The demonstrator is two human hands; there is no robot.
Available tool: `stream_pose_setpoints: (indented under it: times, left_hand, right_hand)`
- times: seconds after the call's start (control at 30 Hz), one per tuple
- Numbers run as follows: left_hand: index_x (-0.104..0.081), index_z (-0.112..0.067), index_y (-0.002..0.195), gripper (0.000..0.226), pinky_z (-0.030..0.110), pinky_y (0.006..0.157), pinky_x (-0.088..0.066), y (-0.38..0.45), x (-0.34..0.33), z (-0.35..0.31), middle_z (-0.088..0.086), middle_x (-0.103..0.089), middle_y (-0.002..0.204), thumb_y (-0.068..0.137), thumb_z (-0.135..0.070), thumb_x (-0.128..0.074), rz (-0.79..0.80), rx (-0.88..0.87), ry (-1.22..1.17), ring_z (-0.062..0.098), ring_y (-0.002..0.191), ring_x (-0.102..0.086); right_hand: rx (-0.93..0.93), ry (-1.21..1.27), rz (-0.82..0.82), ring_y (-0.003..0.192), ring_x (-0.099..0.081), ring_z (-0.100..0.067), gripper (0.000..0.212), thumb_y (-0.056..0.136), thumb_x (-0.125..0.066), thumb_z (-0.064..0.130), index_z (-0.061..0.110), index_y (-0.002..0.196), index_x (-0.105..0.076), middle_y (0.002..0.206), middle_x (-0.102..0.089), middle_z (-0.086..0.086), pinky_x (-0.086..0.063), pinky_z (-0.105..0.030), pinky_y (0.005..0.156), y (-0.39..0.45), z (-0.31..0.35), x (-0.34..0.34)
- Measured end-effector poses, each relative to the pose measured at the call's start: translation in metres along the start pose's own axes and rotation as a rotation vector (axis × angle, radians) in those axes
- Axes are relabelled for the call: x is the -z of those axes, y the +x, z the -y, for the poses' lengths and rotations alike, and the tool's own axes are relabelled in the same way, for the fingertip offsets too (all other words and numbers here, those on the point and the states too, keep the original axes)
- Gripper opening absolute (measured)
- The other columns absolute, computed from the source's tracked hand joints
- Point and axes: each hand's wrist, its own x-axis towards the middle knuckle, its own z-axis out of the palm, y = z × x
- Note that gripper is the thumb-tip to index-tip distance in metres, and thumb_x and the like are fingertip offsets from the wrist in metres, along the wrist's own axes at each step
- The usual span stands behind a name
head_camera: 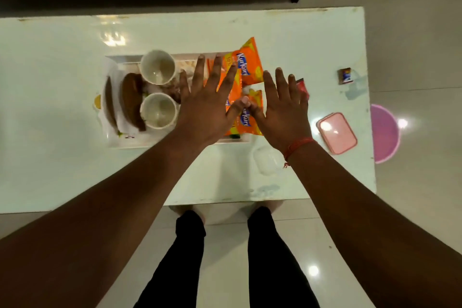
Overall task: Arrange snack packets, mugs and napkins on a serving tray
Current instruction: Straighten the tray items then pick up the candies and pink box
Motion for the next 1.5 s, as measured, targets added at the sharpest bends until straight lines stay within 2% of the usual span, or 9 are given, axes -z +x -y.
stream_pose_setpoints:
  times: [0.2, 0.37, 0.53, 0.63, 0.73, 0.9, 1.1, 1.23, 1.5]
  left_hand:
    - [-0.020, -0.026, 0.157, 0.069, 0.061, 0.119, -0.011, 0.029, -0.015, -0.083, 0.005, -0.018, 0.166, 0.099, -0.064, -0.019, 0.001, -0.066, -0.002, 0.034, 0.153, -0.008]
    - [-0.044, -0.014, 0.146, 0.053, 0.054, 0.122, -0.011, 0.062, -0.044, -0.119, 0.009, -0.046, 0.152, 0.095, -0.024, -0.055, 0.040, -0.287, 0.156, 0.031, 0.149, -0.026]
    - [-0.052, -0.015, 0.131, 0.036, 0.047, 0.123, -0.006, 0.093, -0.069, -0.125, 0.009, -0.058, 0.131, 0.095, -0.019, -0.051, 0.203, -0.371, 0.316, 0.030, 0.135, -0.044]
    - [-0.057, -0.014, 0.122, 0.031, 0.048, 0.118, -0.020, 0.100, -0.076, -0.130, 0.010, -0.059, 0.118, 0.092, -0.012, -0.051, 0.228, -0.334, 0.316, 0.032, 0.117, -0.055]
    - [-0.056, -0.014, 0.121, 0.034, 0.046, 0.099, -0.037, 0.102, -0.079, -0.136, 0.010, -0.059, 0.111, 0.088, -0.007, -0.052, 0.231, -0.337, 0.317, 0.034, 0.106, -0.058]
    - [-0.055, -0.012, 0.123, 0.028, 0.045, 0.088, -0.039, 0.099, -0.075, -0.139, 0.011, -0.062, 0.109, 0.096, -0.012, -0.049, 0.207, -0.270, 0.238, 0.034, 0.103, -0.060]
    - [-0.058, -0.014, 0.124, 0.031, 0.045, 0.085, -0.047, 0.051, -0.043, -0.151, 0.009, -0.065, 0.110, 0.095, -0.023, -0.058, 0.068, -0.165, -0.054, 0.032, 0.100, -0.063]
    - [-0.059, -0.013, 0.125, 0.037, 0.042, 0.076, -0.052, -0.009, -0.035, -0.157, 0.009, -0.068, 0.108, 0.090, -0.023, -0.066, 0.049, -0.102, -0.183, 0.030, 0.093, -0.064]
    - [-0.064, -0.015, 0.119, 0.045, 0.039, 0.078, -0.052, -0.059, -0.065, -0.163, 0.005, -0.073, 0.103, 0.080, -0.032, -0.080, 0.149, -0.044, -0.047, 0.025, 0.090, -0.067]
  right_hand:
    - [-0.014, -0.051, 0.027, 0.151, -0.011, -0.033, 0.073, 0.096, -0.023, 0.064, 0.025, 0.156, -0.016, 0.165, -0.012, -0.007, -0.019, -0.058, 0.117, -0.003, -0.092, 0.016]
    - [-0.002, -0.093, 0.052, 0.147, -0.024, -0.034, 0.059, 0.100, -0.040, 0.045, 0.021, 0.153, -0.027, 0.159, -0.030, -0.010, -0.024, -0.054, 0.117, 0.019, -0.143, 0.010]
    - [0.093, -0.091, 0.048, 0.116, -0.052, -0.035, 0.046, 0.098, -0.044, 0.027, 0.028, 0.144, -0.043, 0.131, -0.054, -0.011, -0.045, -0.044, 0.090, 0.050, -0.152, -0.003]
    - [0.137, -0.148, 0.064, 0.105, -0.054, -0.034, 0.035, 0.099, -0.041, 0.028, 0.028, 0.132, -0.054, 0.116, -0.055, -0.011, -0.044, -0.042, 0.080, 0.063, -0.148, -0.012]
    - [0.148, -0.143, 0.054, 0.101, -0.053, -0.033, 0.028, 0.098, -0.043, 0.024, 0.023, 0.120, -0.060, 0.112, -0.054, -0.011, -0.040, -0.038, 0.075, 0.069, -0.146, -0.020]
    - [0.126, 0.013, 0.043, 0.096, -0.055, -0.033, 0.029, 0.094, -0.044, 0.014, 0.015, 0.120, -0.058, 0.108, -0.055, -0.014, -0.044, -0.038, 0.068, 0.065, -0.145, -0.024]
    - [0.016, 0.224, -0.120, 0.098, -0.059, -0.028, 0.038, 0.090, -0.055, 0.011, 0.016, 0.128, -0.054, 0.110, -0.060, -0.009, -0.051, -0.040, 0.077, 0.021, -0.146, -0.003]
    - [0.024, 0.357, -0.126, 0.101, -0.060, -0.030, 0.039, 0.089, -0.063, 0.010, 0.012, 0.128, -0.058, 0.110, -0.065, -0.011, -0.051, -0.043, 0.085, -0.042, -0.130, 0.002]
    - [0.056, 0.270, -0.061, 0.098, -0.060, -0.032, 0.036, 0.085, -0.069, 0.012, 0.010, 0.121, -0.065, 0.103, -0.070, -0.008, -0.050, -0.046, 0.084, -0.097, -0.115, -0.019]
